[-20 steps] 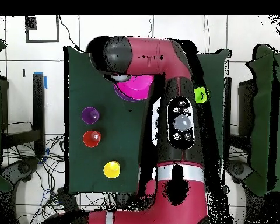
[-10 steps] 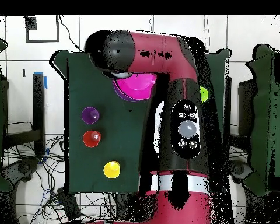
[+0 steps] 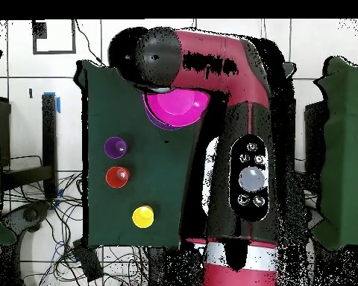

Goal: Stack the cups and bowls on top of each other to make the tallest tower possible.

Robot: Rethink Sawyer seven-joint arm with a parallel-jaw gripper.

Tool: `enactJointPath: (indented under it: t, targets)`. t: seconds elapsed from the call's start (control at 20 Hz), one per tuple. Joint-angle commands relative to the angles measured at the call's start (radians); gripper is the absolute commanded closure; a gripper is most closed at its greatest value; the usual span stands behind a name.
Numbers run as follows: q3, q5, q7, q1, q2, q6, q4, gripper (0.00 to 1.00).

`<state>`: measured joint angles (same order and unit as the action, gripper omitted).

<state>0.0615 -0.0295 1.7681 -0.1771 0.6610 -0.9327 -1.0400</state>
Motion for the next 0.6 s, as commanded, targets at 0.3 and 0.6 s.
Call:
enactJointPath:
  t: [0.3, 0.6]
  targets:
    - [-0.002, 0.009, 0.121, -0.005, -0.020, -0.096, 0.017, 0.00]
    - [-0.010, 0.017, 0.135, 0.005, -0.026, -0.072, 0.006, 0.00]
